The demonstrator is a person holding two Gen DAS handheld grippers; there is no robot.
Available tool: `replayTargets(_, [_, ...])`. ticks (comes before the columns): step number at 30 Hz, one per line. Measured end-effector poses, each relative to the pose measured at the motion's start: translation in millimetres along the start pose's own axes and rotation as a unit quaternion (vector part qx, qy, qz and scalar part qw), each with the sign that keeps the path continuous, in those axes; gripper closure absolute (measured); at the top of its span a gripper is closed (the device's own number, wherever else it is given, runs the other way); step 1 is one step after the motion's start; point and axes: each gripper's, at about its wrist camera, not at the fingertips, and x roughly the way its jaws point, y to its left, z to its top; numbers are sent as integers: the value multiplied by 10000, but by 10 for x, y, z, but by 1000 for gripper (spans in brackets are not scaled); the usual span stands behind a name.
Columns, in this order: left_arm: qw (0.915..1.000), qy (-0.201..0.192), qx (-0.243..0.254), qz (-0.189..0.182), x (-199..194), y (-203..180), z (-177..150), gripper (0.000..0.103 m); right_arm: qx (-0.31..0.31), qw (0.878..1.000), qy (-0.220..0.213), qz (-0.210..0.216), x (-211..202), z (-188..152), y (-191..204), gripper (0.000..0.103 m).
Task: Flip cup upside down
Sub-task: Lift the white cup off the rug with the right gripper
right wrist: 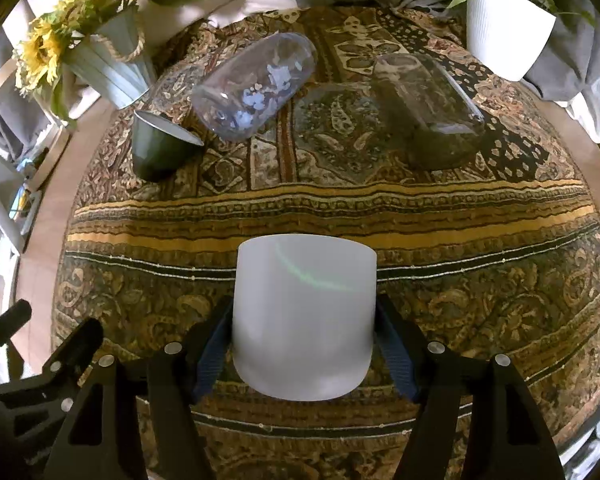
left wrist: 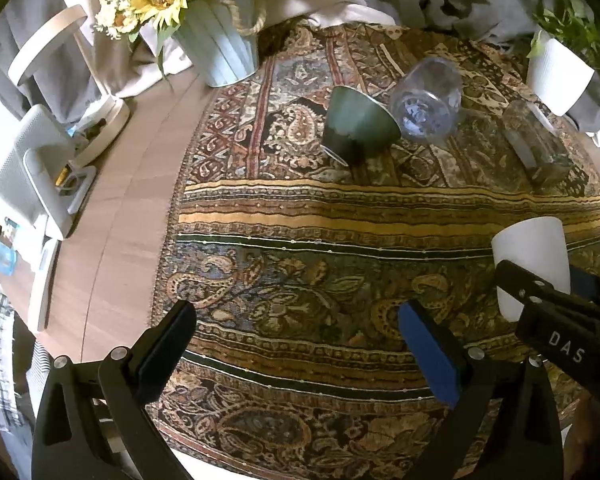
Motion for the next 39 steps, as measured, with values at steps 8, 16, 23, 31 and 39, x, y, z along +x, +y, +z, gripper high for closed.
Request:
replayTargets(8, [9996, -164, -121, -208, -263, -19, 11, 0, -29, 9987, -501, -18, -489, -57, -41, 26])
replayTargets(16, [9974, -350, -175, -607, -545, -367, -68, 0, 187, 9933, -1078, -382, -1078, -155, -378, 26])
replayTargets(23, [9944, -265, -10, -1020, -481, -864, -129, 0, 351, 9936, -923, -544, -1073, -344, -818, 26])
replayTargets(31, [9948, -233, 119, -980, -305, -1276, -108, 0, 503, 9954, -598, -547, -909, -454, -1232, 26])
replayTargets(39, [9961, -296, 22, -832, -137, -1377, -75, 6, 452, 9967, -430, -518, -762, -440, -1395, 26])
